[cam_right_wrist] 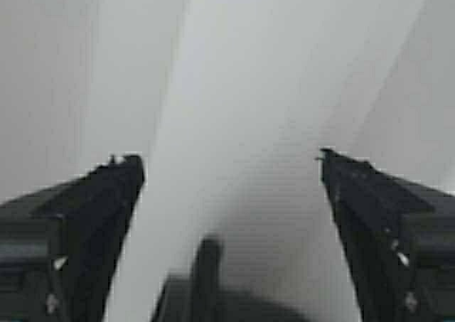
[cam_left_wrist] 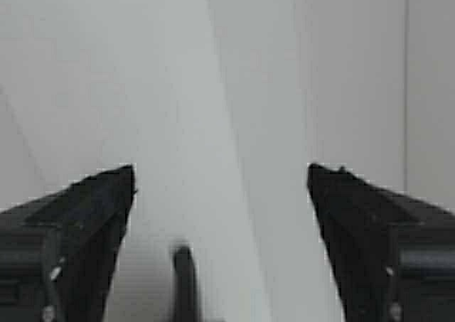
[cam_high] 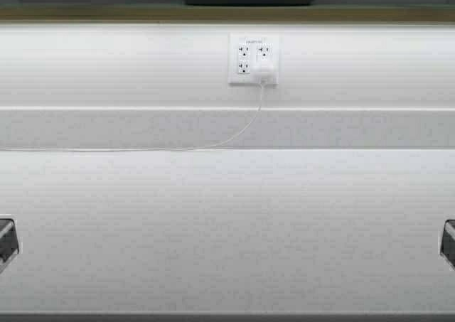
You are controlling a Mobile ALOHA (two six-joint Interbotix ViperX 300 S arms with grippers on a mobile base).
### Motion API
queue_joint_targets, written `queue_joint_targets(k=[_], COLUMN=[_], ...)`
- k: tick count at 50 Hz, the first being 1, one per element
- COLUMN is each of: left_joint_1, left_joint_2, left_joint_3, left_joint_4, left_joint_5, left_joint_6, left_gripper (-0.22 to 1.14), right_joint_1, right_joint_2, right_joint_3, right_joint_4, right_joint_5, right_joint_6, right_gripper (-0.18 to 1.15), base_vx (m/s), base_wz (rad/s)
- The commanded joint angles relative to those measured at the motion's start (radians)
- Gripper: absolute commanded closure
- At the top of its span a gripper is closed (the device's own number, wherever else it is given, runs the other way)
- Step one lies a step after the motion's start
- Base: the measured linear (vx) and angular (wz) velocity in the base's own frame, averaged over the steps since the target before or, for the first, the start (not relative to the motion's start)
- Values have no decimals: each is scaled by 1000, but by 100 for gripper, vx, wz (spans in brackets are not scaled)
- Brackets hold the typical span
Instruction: Open the cabinet, put the pot inside, then close it
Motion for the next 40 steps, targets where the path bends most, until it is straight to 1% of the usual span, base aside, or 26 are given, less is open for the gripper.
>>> queue_joint_targets(k=[1,3,5,7,8,9,10,11,13,16,18,19,24,29,34,40], left_joint_1=[-11,-14,-25,-37,-44,-54,-66,-75,-97,-130,-149,-160,-195,-224,-235,-235], left_joint_2=[-97,-126,-156,-186,-199,-213,-230,-244,-270,-304,-330,-342,-397,-454,-506,-569], left_joint_3=[58,83,110,137,149,163,176,192,222,270,307,324,400,466,529,589], left_joint_4=[230,302,365,416,431,442,443,442,439,426,411,402,371,364,364,364], left_joint_5=[64,123,196,270,304,339,370,400,446,485,489,489,491,491,499,505], left_joint_6=[21,41,74,121,147,178,212,247,314,413,466,488,568,620,635,646], left_gripper=[26,49,77,99,107,109,108,104,93,80,80,81,86,85,85,85], right_joint_1=[5,5,5,15,21,29,35,41,66,117,152,169,259,328,341,341], right_joint_2=[-120,-153,-186,-218,-236,-255,-275,-293,-333,-387,-419,-434,-483,-515,-541,-560], right_joint_3=[48,72,95,118,135,152,166,178,206,241,265,278,336,413,479,528], right_joint_4=[-123,-189,-265,-351,-399,-443,-485,-523,-586,-626,-626,-627,-604,-597,-597,-598], right_joint_5=[38,74,110,138,152,172,187,204,250,341,399,422,509,511,503,503], right_joint_6=[-26,-32,-38,-48,-54,-54,-61,-77,-110,-172,-219,-242,-327,-351,-359,-365], right_gripper=[15,33,56,80,91,101,107,109,106,92,83,82,84,86,87,87], base_vx=[0,0,0,0,0,0,0,0,0,0,0,-1,-1,-3,-5,-9], base_wz=[0,0,0,0,0,0,0,0,0,0,0,1,-1,0,0,2])
